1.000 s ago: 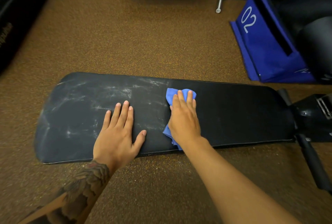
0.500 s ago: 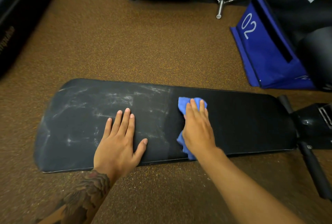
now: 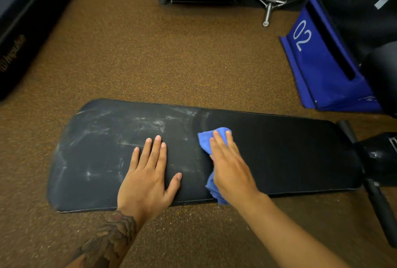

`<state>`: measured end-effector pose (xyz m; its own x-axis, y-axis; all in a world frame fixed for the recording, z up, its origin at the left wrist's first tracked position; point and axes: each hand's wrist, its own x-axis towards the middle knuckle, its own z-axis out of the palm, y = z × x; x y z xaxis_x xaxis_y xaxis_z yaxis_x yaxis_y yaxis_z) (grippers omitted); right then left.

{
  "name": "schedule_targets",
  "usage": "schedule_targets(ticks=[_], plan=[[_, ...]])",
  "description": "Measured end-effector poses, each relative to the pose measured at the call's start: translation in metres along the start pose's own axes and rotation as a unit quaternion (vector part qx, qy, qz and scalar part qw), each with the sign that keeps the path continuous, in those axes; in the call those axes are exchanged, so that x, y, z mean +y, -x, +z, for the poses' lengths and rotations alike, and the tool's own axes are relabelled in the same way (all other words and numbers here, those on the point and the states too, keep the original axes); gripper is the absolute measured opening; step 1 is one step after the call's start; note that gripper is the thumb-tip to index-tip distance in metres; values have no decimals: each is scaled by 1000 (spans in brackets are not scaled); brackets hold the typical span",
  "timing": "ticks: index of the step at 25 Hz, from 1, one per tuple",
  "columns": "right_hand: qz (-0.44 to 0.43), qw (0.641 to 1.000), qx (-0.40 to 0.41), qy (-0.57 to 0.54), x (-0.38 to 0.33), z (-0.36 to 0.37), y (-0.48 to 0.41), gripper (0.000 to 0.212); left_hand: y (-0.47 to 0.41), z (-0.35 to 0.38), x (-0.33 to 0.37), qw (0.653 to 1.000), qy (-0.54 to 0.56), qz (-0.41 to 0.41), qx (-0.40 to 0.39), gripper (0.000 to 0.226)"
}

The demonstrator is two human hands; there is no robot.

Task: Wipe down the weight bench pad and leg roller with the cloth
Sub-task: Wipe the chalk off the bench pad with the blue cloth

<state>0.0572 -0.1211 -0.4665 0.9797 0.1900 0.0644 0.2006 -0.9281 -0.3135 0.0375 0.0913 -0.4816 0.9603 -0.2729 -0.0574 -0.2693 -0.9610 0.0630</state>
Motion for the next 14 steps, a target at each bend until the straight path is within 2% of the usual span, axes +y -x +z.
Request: schedule_targets(ticks=[3, 8, 14], plan=[[33, 999, -5, 27, 10, -1, -20, 59, 0, 0, -1, 1000, 1, -2, 0, 80], [56, 998, -14, 16, -2, 2, -21, 48, -1, 0, 0, 1000, 5, -2, -3, 80], [69, 996, -14, 50, -5, 10, -45, 55, -1, 0, -2, 1000, 4, -3, -6, 80]])
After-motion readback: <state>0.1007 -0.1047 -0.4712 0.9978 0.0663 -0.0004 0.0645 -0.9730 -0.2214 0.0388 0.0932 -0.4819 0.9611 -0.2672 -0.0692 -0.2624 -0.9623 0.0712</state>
